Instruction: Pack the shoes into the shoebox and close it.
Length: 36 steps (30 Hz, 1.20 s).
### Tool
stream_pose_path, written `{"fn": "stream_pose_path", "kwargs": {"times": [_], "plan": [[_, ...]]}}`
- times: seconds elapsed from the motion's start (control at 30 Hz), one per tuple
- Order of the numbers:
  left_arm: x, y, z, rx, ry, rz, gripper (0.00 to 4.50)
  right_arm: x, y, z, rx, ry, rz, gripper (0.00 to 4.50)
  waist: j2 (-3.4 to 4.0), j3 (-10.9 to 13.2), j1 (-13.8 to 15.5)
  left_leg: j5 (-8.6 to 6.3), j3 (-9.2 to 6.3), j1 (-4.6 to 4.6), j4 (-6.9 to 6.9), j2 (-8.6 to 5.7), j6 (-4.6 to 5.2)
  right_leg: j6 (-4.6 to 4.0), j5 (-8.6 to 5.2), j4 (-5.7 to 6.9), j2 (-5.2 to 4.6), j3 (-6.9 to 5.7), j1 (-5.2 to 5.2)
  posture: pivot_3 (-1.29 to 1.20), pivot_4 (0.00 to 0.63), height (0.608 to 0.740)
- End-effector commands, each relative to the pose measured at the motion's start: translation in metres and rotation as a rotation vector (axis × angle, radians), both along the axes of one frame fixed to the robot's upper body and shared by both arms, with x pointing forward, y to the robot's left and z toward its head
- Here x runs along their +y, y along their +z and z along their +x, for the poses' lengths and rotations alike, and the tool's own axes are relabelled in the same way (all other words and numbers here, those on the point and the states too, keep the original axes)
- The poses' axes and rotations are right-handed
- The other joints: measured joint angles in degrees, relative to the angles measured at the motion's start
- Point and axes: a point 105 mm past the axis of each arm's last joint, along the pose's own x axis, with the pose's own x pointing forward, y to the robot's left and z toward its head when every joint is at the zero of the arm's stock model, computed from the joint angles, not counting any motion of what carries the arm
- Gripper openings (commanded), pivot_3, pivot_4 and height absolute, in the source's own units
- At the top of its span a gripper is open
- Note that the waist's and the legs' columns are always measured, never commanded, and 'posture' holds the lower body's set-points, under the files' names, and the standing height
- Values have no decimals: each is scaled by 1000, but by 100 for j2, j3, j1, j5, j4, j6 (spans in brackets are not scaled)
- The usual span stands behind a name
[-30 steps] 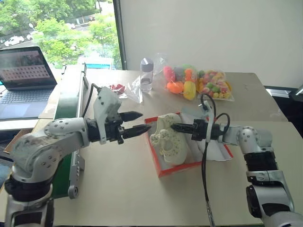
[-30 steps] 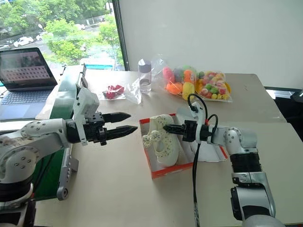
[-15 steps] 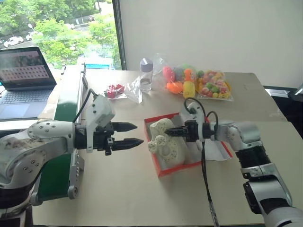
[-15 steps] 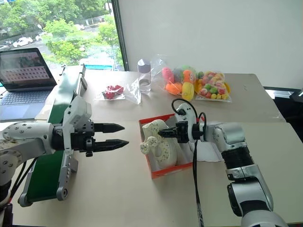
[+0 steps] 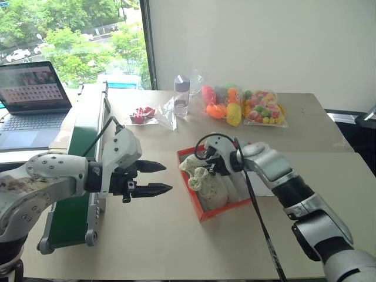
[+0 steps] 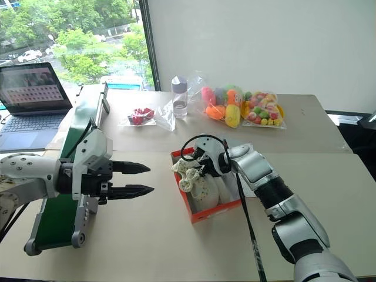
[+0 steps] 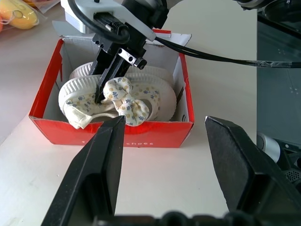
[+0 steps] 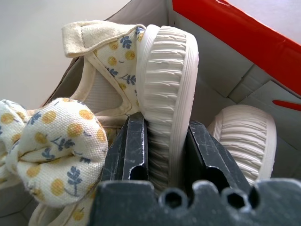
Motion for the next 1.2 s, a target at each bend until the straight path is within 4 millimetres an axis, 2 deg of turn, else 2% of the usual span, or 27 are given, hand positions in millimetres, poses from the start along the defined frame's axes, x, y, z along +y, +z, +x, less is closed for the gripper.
{"fn": "stream_pose_path", "kwargs": {"times": [0.03,0.13,0.33,0.53,0.8,0.93,1.0,1.03,1.2], "plan": [[-3,6,-1,-38,-29,12,2861,-28,-50,-1,9,-72,-235,625,-2,-20,-2,0,1,3,-1,0,0,0,0,0,0,0,1,0,150,740],[-4,7,-2,-41,-42,16,2861,-35,-62,-6,-8,-52,-317,625,-1,-60,1,-1,3,17,-7,0,-2,-2,-2,-2,-3,0,2,0,150,740],[-7,9,-3,-47,-64,21,2861,-62,-84,-14,-32,-42,-486,625,11,-151,84,-3,-1,29,-14,0,-2,-3,-8,-13,-10,-5,1,0,150,740],[-9,10,-3,-44,-88,27,2861,-85,-105,-27,15,-46,-551,625,8,-220,236,-6,-11,7,-17,0,3,9,-16,-56,-13,-14,6,0,150,740],[-9,12,2,-51,-106,28,2861,-79,-102,-28,-7,-35,-548,625,-10,-271,319,-14,5,-37,-35,14,15,20,-22,-93,-15,-11,5,0,150,740],[-9,11,5,-56,-109,32,2861,-59,-88,-31,58,-83,-374,625,-10,-271,324,-14,7,-59,-44,19,15,20,-23,-94,-15,-12,-4,0,150,740],[-9,10,5,-56,-112,32,2919,-47,-76,-32,83,-100,-267,1575,-9,-271,322,-14,8,-63,-46,17,14,20,-23,-94,-15,-14,-14,0,150,740],[-9,10,6,-56,-113,33,2919,-42,-70,-33,99,-107,-215,1764,-9,-270,321,-14,7,-63,-46,17,14,20,-23,-94,-14,-15,-15,0,150,740],[-10,7,8,-59,-127,36,2919,-28,-30,-29,107,-145,-25,3524,-10,-260,290,-14,8,-66,-70,13,13,25,-34,-93,-14,-18,-19,0,150,740]]}}
